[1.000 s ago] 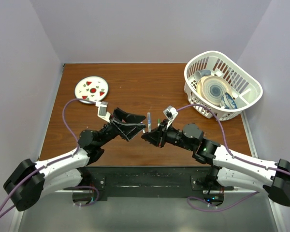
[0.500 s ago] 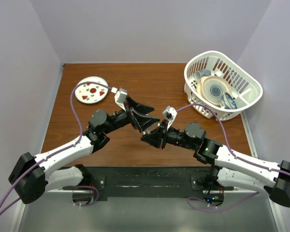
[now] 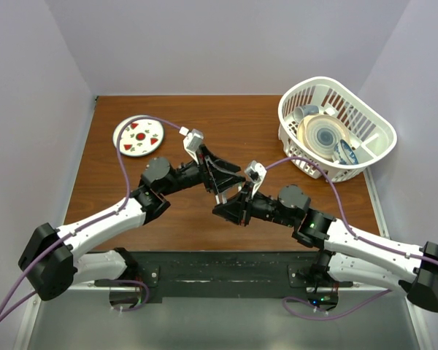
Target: Insert the pens into the pen caps
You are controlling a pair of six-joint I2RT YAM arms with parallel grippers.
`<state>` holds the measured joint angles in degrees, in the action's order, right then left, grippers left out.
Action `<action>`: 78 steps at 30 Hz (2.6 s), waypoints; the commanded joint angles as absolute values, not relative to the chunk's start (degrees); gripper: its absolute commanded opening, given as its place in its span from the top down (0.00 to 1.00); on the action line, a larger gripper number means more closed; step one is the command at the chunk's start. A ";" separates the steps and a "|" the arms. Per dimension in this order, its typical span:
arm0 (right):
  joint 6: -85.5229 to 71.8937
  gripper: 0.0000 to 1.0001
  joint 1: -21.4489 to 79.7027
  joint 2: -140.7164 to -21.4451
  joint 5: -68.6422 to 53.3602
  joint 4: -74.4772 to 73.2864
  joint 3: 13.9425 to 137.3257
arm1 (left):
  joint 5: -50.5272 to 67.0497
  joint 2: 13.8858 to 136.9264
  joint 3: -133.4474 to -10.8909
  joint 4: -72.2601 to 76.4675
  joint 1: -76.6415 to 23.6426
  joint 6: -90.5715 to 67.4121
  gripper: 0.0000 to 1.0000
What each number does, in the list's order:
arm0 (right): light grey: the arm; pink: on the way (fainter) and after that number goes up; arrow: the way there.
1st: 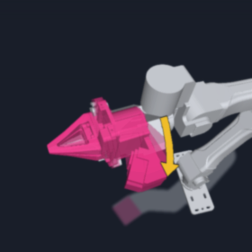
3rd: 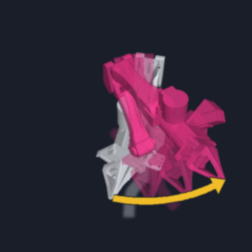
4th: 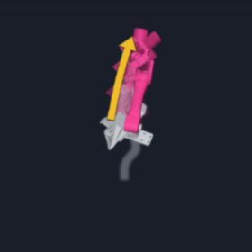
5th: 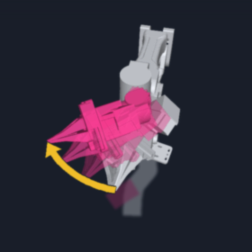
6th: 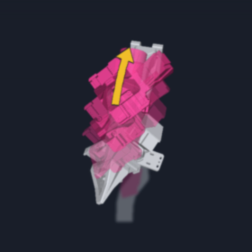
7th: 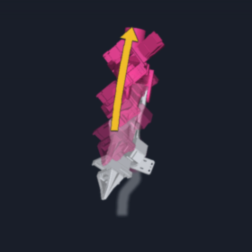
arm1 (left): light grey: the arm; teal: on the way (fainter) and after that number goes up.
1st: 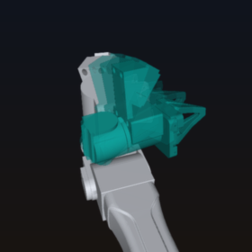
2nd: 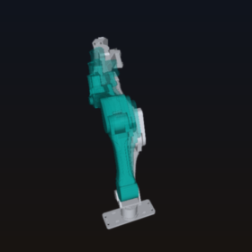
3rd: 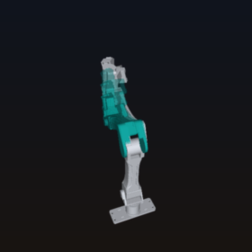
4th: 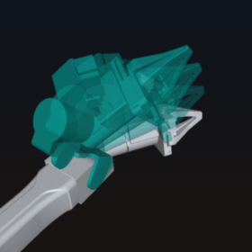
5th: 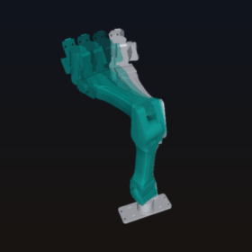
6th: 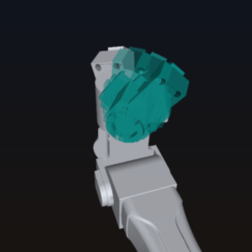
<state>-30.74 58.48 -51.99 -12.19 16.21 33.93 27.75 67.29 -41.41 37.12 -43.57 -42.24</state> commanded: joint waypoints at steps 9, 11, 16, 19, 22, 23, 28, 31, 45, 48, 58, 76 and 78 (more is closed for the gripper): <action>-29.88 1.00 58.89 -52.82 -13.01 16.61 35.33 | 30.50 67.59 -46.49 34.45 -43.77 -41.57 0.55; -29.97 1.00 58.89 -52.82 -12.92 16.61 35.33 | 30.94 67.67 -46.49 34.37 -43.68 -41.84 0.64; -29.88 1.00 58.89 -53.09 -12.48 16.61 36.03 | 33.91 68.81 -46.67 34.19 -43.68 -43.32 1.00; -29.10 1.00 58.89 -52.39 -8.71 17.22 37.18 | 34.72 68.30 -43.17 38.13 -43.86 -47.78 1.00; -27.33 1.00 58.89 -51.33 -3.70 20.82 37.44 | 35.15 67.07 -37.37 45.77 -44.38 -53.50 1.00; -27.42 1.00 58.80 -51.59 -1.95 21.27 37.88 | 35.24 66.89 -35.70 46.66 -44.38 -54.22 1.00; -25.76 1.00 57.83 -54.05 -0.09 21.71 44.02 | 34.80 66.27 -31.65 48.25 -45.79 -55.10 1.00; -23.65 1.00 57.13 -55.72 1.58 20.48 47.89 | 34.11 66.45 -29.27 49.04 -46.32 -55.37 1.00; -15.65 1.00 52.91 -62.04 -3.69 13.19 64.84 | 32.17 66.35 -19.34 54.14 -49.57 -54.14 1.00; -13.37 1.00 52.74 -64.51 -4.13 11.60 68.80 | 31.38 68.55 -18.90 56.50 -52.11 -54.49 1.00; -7.74 1.00 52.12 -70.04 -5.27 9.93 77.43 | 29.36 72.42 -18.63 61.09 -55.63 -59.15 1.00; -10.01 1.00 52.03 -69.00 -9.49 11.33 68.49 | 24.96 65.57 -29.68 48.18 -52.13 -51.86 1.00; -11.33 1.00 52.03 -67.33 -10.54 13.00 63.05 | 24.79 63.91 -32.77 43.87 -51.51 -49.41 0.89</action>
<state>-8.12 54.57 -71.00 -13.23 -25.12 67.77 4.27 65.56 -27.75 60.93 -48.01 -54.50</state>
